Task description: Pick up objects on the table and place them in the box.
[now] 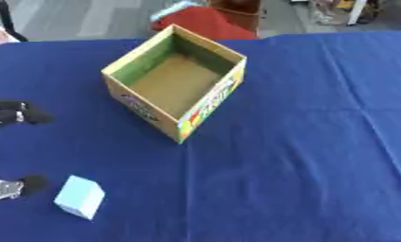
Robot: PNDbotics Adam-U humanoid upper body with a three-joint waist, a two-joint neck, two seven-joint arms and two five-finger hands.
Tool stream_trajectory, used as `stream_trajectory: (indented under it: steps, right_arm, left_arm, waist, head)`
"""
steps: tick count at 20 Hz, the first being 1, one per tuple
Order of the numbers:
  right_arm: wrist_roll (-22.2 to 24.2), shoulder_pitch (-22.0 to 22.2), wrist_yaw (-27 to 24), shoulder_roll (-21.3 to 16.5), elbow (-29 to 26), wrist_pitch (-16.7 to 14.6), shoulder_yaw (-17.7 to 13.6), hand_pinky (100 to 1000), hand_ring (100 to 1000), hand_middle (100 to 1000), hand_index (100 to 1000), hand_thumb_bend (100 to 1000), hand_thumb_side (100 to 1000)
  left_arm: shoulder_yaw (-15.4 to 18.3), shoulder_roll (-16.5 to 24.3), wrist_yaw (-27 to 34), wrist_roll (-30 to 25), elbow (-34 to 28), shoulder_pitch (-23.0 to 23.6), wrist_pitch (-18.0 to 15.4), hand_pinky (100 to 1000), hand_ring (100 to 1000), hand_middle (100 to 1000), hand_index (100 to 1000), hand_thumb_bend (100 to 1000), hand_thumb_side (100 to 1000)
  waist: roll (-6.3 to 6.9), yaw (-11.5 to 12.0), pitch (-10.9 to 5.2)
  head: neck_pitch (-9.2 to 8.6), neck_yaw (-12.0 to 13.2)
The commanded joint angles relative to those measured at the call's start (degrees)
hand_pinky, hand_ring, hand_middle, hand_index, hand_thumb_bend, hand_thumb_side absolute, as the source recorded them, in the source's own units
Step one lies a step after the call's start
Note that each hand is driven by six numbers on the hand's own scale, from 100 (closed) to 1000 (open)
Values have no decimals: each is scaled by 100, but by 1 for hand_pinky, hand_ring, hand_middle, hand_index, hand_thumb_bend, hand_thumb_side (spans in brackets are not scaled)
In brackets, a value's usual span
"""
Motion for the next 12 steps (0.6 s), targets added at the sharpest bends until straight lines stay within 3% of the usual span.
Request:
stream_trajectory:
  steps: [1,6,12]
  right_arm:
    - [27,-61,-47,-115,-116,-19,0,687,711,840,789,100,1000]
    - [13,-62,-62,-110,-116,-27,1,687,709,839,789,100,1000]
    - [-7,-65,-74,-102,-116,-40,1,687,709,839,789,100,1000]
  left_arm:
    - [-91,268,-6,-410,-78,-142,83,803,797,768,886,667,630]
    - [-193,276,-139,-933,-78,-292,183,851,851,821,911,763,572]
    - [-322,285,-113,-1255,-78,-417,340,860,864,842,933,700,503]
  waist:
    - [9,-15,-79]
    - [16,-40,-74]
    - [35,-76,-77]
  head:
    - [12,-7]
    - [12,-44]
    - [5,-34]
